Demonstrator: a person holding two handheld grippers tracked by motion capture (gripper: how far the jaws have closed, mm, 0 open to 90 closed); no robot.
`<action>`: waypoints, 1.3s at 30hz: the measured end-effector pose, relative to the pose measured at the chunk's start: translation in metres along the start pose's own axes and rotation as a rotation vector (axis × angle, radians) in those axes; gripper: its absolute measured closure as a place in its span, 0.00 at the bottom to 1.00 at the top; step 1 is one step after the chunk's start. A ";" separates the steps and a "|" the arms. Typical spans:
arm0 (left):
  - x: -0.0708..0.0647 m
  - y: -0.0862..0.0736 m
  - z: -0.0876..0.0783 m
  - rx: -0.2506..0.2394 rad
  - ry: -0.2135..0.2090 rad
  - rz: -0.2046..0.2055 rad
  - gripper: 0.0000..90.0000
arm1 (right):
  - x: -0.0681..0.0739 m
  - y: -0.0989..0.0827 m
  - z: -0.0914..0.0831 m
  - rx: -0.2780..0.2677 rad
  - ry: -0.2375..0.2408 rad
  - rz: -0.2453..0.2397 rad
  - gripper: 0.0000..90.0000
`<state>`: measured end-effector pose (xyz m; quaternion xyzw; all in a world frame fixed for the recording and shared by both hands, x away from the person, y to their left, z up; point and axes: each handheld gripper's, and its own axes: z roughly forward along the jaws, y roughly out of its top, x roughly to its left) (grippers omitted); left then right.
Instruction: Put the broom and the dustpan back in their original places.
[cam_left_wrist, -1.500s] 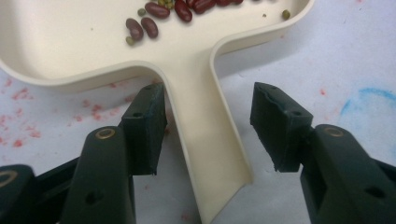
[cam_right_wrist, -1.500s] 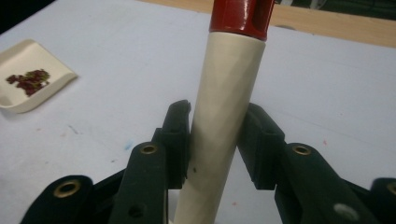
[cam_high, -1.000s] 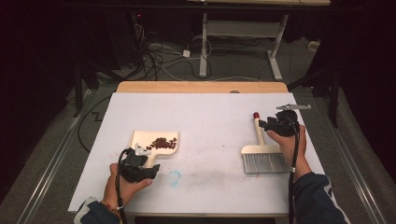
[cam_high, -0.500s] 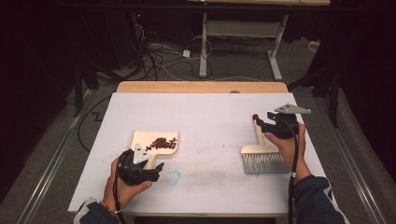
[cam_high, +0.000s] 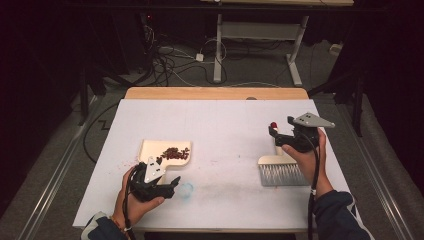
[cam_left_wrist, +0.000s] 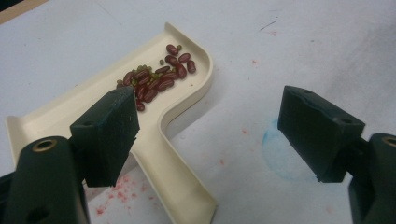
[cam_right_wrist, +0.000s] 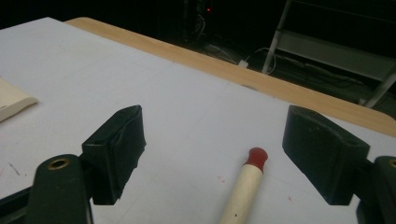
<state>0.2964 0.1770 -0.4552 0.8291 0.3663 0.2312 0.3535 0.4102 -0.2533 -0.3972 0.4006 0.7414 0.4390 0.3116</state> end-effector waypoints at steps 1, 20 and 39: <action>-0.001 0.000 0.000 0.000 0.005 0.001 0.22 | 0.001 0.000 -0.001 -0.002 0.004 -0.011 0.25; -0.004 0.000 -0.001 -0.003 0.009 0.028 0.22 | 0.024 0.006 -0.029 -0.066 0.029 -0.076 0.27; -0.007 0.001 -0.002 -0.004 0.006 0.060 0.22 | 0.028 -0.007 -0.042 -0.045 0.065 -0.099 0.27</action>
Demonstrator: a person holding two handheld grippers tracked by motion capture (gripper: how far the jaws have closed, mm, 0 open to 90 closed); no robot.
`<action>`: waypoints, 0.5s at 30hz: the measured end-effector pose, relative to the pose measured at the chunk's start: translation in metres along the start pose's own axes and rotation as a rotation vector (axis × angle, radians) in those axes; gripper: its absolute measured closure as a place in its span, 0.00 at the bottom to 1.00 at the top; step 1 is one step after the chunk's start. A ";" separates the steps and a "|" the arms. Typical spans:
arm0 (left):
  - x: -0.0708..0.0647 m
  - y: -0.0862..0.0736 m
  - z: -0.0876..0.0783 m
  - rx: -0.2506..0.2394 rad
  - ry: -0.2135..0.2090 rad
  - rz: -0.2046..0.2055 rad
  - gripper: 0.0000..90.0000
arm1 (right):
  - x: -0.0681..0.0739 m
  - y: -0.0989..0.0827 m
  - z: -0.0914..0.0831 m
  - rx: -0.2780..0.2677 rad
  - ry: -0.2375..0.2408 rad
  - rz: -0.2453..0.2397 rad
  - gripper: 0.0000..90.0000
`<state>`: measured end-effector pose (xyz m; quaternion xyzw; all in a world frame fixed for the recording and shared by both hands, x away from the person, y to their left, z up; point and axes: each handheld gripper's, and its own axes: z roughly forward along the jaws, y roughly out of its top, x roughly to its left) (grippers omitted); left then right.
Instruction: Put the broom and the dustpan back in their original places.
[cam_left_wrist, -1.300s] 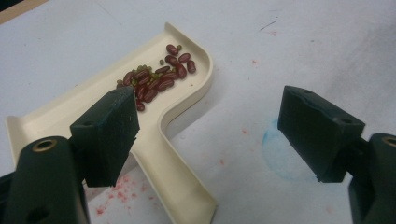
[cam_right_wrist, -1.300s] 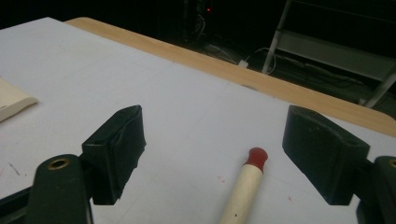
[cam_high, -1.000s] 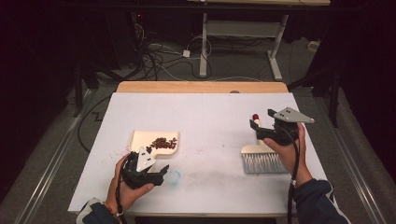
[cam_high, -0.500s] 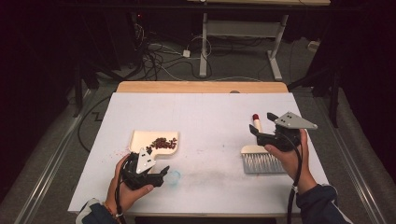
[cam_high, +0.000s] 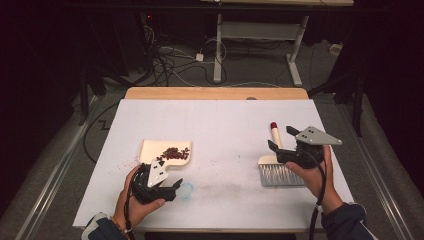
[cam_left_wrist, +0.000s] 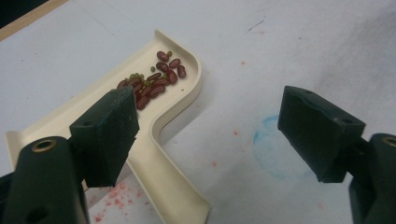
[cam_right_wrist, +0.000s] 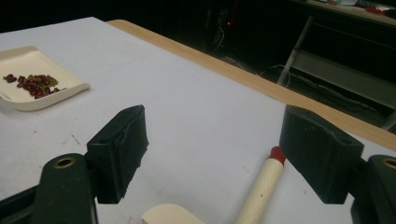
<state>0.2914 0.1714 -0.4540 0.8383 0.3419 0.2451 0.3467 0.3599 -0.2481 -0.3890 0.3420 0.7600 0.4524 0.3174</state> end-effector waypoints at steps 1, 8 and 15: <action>0.000 0.000 0.000 0.000 -0.001 -0.001 0.22 | 0.001 -0.001 0.000 0.002 0.002 -0.003 0.27; -0.001 0.000 0.000 0.004 -0.003 0.004 0.22 | 0.011 -0.010 -0.003 -0.014 0.030 -0.041 0.27; -0.001 0.000 0.002 0.013 -0.010 0.012 0.22 | 0.014 -0.018 -0.010 -0.012 0.023 -0.057 0.27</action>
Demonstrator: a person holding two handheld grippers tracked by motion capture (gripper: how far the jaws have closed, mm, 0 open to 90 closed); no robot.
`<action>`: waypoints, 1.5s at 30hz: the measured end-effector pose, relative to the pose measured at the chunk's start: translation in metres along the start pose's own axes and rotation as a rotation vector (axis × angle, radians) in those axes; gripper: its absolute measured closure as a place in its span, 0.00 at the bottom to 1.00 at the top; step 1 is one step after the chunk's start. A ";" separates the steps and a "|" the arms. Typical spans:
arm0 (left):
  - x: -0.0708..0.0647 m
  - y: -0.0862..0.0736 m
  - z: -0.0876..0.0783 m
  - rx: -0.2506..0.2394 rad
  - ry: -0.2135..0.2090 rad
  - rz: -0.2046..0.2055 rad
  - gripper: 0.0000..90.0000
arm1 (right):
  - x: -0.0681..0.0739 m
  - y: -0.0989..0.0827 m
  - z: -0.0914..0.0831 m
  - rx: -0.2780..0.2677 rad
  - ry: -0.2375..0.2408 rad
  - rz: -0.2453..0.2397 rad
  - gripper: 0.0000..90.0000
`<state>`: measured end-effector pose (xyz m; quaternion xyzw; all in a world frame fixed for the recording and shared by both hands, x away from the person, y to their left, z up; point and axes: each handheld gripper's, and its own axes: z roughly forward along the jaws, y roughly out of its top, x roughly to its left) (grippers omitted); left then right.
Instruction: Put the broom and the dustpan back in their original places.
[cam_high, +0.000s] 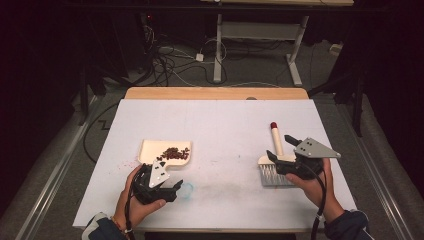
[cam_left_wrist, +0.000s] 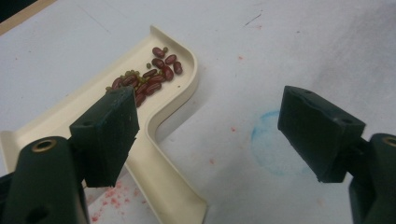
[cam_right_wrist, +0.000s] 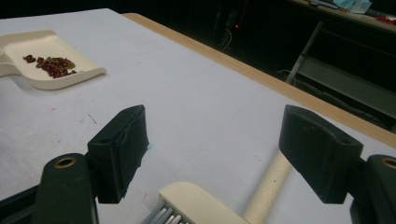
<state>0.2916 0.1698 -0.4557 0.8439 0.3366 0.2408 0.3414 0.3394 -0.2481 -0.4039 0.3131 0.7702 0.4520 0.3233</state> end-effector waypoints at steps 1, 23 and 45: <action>0.001 0.000 0.000 -0.006 0.005 0.010 0.22 | 0.000 -0.001 -0.001 0.000 0.000 -0.003 0.27; 0.000 0.000 0.001 -0.005 0.005 0.017 0.22 | 0.006 -0.021 -0.022 0.005 -0.009 -0.027 0.27; 0.000 0.000 0.002 0.000 0.002 0.020 0.22 | 0.011 -0.053 -0.036 0.060 -0.005 -0.033 0.26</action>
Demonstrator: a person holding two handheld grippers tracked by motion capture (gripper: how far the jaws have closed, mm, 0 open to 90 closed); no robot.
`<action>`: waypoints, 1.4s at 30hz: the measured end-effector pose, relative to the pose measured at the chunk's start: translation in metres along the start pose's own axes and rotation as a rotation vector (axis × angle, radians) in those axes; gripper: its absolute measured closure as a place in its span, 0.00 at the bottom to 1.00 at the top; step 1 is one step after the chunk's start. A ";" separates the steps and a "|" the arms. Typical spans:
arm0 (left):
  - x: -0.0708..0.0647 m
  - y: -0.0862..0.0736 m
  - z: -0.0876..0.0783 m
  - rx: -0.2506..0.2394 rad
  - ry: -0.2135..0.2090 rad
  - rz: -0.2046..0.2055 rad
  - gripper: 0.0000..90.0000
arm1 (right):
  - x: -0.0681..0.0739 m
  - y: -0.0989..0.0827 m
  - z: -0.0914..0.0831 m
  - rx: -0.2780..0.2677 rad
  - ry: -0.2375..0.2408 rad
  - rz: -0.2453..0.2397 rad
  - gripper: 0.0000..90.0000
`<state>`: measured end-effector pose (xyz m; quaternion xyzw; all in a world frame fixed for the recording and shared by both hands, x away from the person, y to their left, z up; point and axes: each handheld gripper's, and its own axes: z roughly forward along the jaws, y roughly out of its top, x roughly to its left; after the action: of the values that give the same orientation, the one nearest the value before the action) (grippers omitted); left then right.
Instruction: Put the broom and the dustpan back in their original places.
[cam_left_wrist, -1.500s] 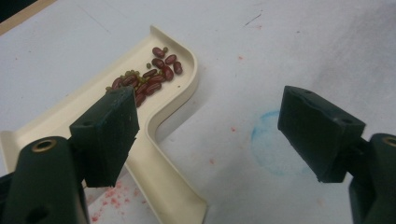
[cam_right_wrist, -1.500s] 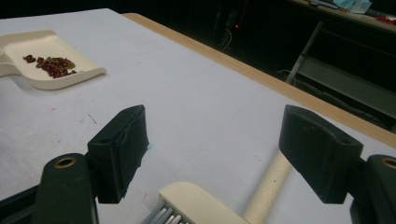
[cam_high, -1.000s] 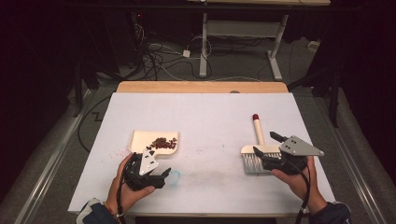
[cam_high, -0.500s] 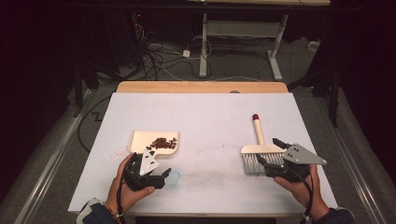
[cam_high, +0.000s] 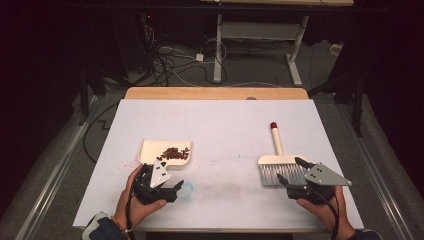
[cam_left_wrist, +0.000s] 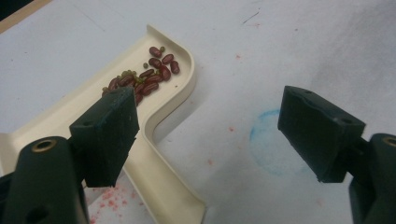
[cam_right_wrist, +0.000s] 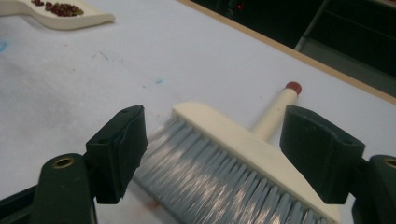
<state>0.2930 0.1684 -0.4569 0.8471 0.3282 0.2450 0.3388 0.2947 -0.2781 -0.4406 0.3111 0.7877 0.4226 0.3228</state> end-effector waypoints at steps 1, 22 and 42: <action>0.000 0.000 0.000 0.000 0.000 -0.001 0.22 | 0.001 -0.002 0.000 0.005 0.001 -0.003 0.26; -0.003 0.000 -0.001 -0.004 -0.004 -0.004 0.20 | 0.012 -0.024 -0.001 0.060 0.041 -0.040 0.26; -0.009 0.001 -0.004 0.001 0.015 0.035 0.20 | 0.016 -0.019 -0.006 0.024 0.036 -0.045 0.26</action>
<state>0.2848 0.1628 -0.4556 0.8509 0.3161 0.2571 0.3318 0.2764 -0.2774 -0.4579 0.2893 0.8051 0.4113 0.3145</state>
